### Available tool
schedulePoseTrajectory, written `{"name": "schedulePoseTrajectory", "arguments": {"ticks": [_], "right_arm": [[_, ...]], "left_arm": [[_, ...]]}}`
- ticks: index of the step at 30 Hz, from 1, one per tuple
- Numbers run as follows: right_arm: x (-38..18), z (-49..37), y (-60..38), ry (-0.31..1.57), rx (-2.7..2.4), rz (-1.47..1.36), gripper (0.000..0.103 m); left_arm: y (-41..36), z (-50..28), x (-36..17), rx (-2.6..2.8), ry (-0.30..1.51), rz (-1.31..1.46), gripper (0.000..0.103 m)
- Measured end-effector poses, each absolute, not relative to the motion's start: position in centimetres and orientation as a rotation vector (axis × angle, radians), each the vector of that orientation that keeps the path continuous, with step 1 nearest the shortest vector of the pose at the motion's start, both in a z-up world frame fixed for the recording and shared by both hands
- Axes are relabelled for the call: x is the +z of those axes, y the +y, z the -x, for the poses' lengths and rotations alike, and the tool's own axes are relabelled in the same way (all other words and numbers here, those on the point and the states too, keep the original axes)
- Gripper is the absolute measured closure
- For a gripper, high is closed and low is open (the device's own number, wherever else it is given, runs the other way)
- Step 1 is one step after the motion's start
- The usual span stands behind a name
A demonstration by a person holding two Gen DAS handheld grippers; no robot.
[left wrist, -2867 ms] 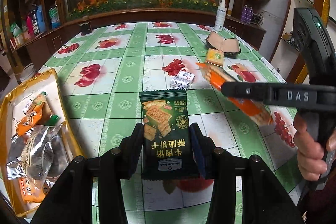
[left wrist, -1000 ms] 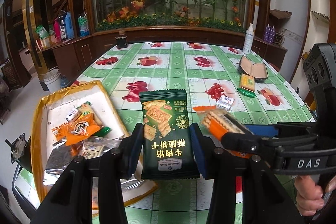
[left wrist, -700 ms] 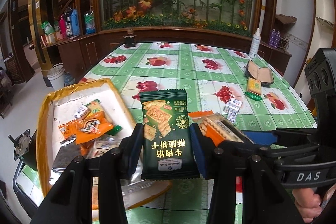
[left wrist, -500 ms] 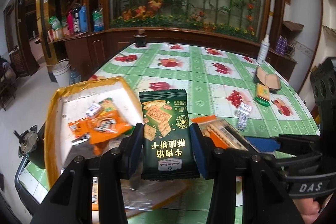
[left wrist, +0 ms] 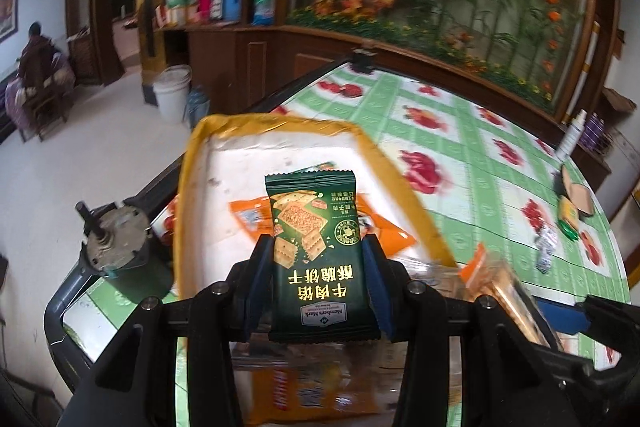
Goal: Organize snacks
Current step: 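Carry the green biscuit pack and beige cracker pack over the tray with both grippers, then lower both packs into the tray and open both grippers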
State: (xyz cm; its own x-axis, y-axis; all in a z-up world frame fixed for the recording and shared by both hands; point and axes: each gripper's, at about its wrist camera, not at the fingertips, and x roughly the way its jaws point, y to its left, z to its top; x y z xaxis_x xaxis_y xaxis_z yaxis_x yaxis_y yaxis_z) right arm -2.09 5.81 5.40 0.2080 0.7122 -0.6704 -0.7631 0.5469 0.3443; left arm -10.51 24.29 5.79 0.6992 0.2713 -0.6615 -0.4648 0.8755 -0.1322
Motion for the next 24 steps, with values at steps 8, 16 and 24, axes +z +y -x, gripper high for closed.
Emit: {"name": "schedulePoseTrajectory", "arguments": {"ticks": [8, 16, 24], "right_arm": [[5.0, 2.5, 9.4, 0.849, 0.990, 0.125, 0.044], [5.0, -0.4, 12.1, 0.876, 0.968, 0.072, 0.044], [4.4, -1.6, 15.1, 0.878, 0.921, 0.074, 0.044]], "left_arm": [[26.0, 10.9, 4.9, 0.440, 0.702, 0.331, 0.059], [26.2, 11.4, 4.6, 0.430, 0.706, 0.335, 0.059], [25.8, 11.4, 4.6, 0.416, 0.707, 0.329, 0.057]]}}
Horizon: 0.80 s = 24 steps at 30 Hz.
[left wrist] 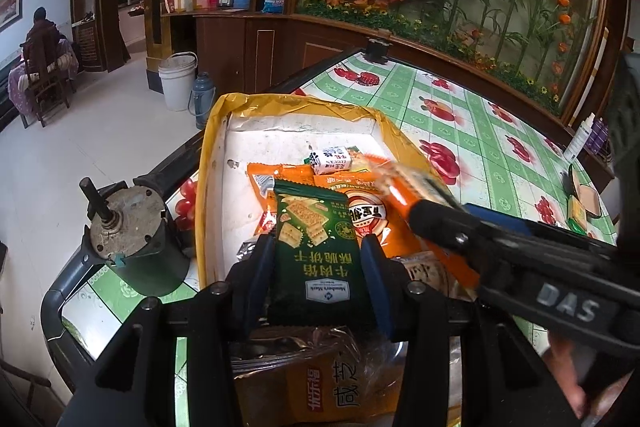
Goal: Organize snacks
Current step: 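Lower both packs into the tray and open both grippers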
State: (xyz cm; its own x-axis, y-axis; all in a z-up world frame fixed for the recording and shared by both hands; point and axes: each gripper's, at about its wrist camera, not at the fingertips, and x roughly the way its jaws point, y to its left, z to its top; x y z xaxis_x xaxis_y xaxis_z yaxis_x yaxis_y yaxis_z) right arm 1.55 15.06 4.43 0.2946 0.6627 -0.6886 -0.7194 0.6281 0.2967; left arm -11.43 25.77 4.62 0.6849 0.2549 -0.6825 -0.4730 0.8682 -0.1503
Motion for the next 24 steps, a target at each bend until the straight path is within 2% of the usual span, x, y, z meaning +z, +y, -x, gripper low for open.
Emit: {"name": "schedulePoseTrajectory", "arguments": {"ticks": [4, 12, 18, 24], "right_arm": [[4.2, -2.0, 14.8, 0.881, 0.923, 0.066, 0.043], [7.1, -3.2, 11.3, 0.832, 0.924, -0.056, 0.043], [8.2, -4.8, 7.1, 0.862, 0.912, -0.121, 0.044], [7.8, -7.6, -2.1, 0.842, 0.781, -0.130, 0.053]], "left_arm": [[25.5, 11.5, 4.9, 0.401, 0.703, 0.339, 0.045], [24.0, 11.8, 7.0, 0.396, 0.666, 0.316, 0.044], [21.4, 11.4, 9.1, 0.354, 0.639, 0.265, 0.044], [17.1, 9.9, 10.1, 0.247, 0.645, 0.207, 0.044]]}}
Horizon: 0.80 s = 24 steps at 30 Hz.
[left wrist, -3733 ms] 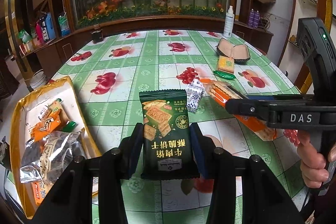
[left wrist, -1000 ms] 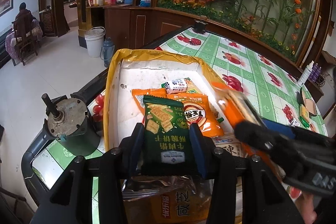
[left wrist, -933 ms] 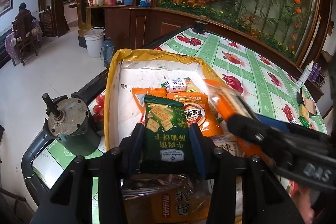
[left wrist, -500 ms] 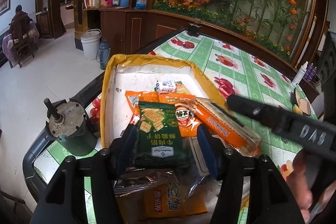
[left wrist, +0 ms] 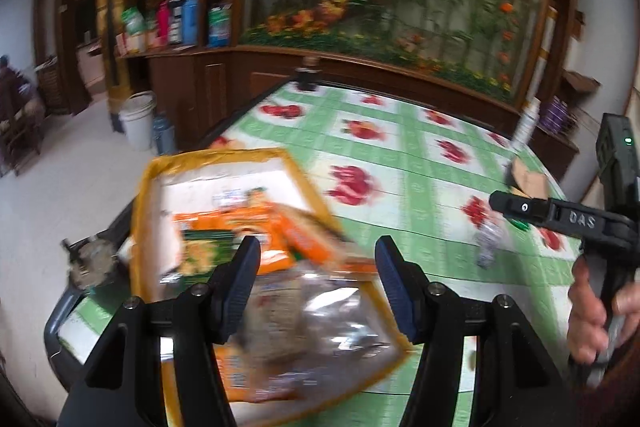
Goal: Organize snacks
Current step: 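Lower both packs into the tray and open both grippers, then grasp a white milk candy with the left gripper while the right grasps another candy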
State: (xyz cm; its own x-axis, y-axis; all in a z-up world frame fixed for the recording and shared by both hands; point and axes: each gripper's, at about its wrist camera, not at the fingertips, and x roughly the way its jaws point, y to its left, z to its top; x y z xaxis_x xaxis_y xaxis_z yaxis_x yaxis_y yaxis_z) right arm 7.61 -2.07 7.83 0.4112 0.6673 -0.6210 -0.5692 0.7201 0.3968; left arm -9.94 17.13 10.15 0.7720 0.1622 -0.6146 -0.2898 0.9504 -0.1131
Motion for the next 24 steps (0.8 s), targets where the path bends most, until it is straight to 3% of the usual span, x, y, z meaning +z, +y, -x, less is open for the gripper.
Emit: {"name": "schedulePoseTrajectory", "arguments": {"ticks": [7, 9, 11, 20, 23, 24], "right_arm": [[5.8, -11.6, -14.1, 0.891, 0.617, -0.260, 0.058], [5.5, -12.1, -16.3, 0.900, 0.592, -0.314, 0.058], [5.5, -12.7, -17.5, 0.912, 0.590, -0.369, 0.058], [5.8, -12.5, -17.6, 0.904, 0.617, -0.382, 0.058], [5.4, -12.8, -17.3, 0.910, 0.609, -0.371, 0.058], [5.4, -12.8, -17.2, 0.908, 0.605, -0.362, 0.058]], "left_arm": [[9.5, 4.3, 8.1, -0.056, 0.751, 0.182, 0.045], [7.1, 1.9, 6.6, -0.110, 0.792, 0.142, 0.059], [5.5, -0.2, 5.1, -0.167, 0.843, 0.148, 0.066], [1.5, -6.8, 0.8, -0.213, 0.946, 0.104, 0.067], [1.4, -7.4, 0.5, -0.168, 0.918, 0.080, 0.085], [1.6, -7.2, 0.5, -0.160, 0.912, 0.083, 0.085]]}}
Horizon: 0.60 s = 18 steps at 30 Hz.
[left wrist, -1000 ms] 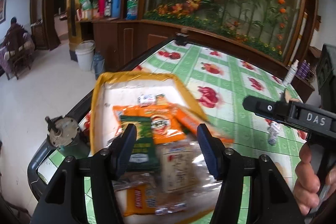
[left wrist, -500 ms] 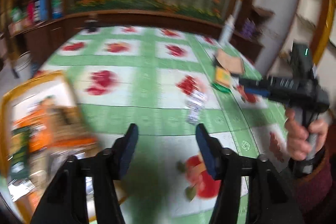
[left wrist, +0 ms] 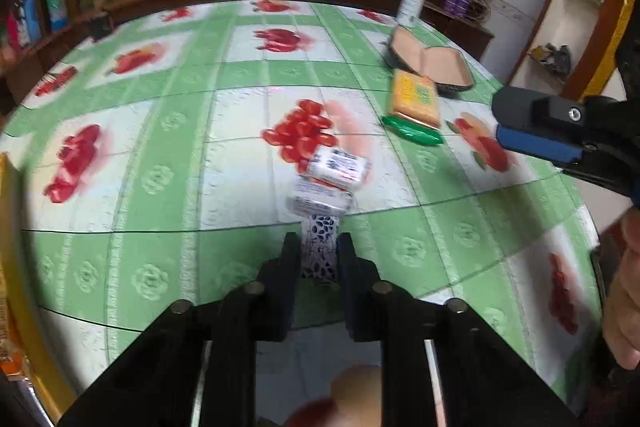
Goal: Organize snacks
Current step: 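Grasp a white milk candy with the left gripper while the right grasps another candy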
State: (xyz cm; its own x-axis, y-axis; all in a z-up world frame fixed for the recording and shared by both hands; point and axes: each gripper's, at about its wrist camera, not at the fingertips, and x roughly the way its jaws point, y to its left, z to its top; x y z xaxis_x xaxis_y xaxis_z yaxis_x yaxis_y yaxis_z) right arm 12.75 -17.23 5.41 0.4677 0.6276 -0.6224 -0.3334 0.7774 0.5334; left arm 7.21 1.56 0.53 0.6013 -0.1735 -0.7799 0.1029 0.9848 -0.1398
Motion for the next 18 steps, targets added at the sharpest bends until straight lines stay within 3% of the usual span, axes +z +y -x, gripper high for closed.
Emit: {"name": "schedulePoseTrajectory", "arguments": {"ticks": [12, 18], "right_arm": [[2.2, -14.7, -11.7, 0.951, 0.592, -0.183, 0.074], [0.9, -16.3, -9.3, 0.964, 0.561, -0.134, 0.075]], "left_arm": [[7.5, -4.9, 0.4, -0.071, 0.854, 0.247, 0.085], [7.5, -4.7, 0.4, -0.075, 0.852, 0.248, 0.085]]}}
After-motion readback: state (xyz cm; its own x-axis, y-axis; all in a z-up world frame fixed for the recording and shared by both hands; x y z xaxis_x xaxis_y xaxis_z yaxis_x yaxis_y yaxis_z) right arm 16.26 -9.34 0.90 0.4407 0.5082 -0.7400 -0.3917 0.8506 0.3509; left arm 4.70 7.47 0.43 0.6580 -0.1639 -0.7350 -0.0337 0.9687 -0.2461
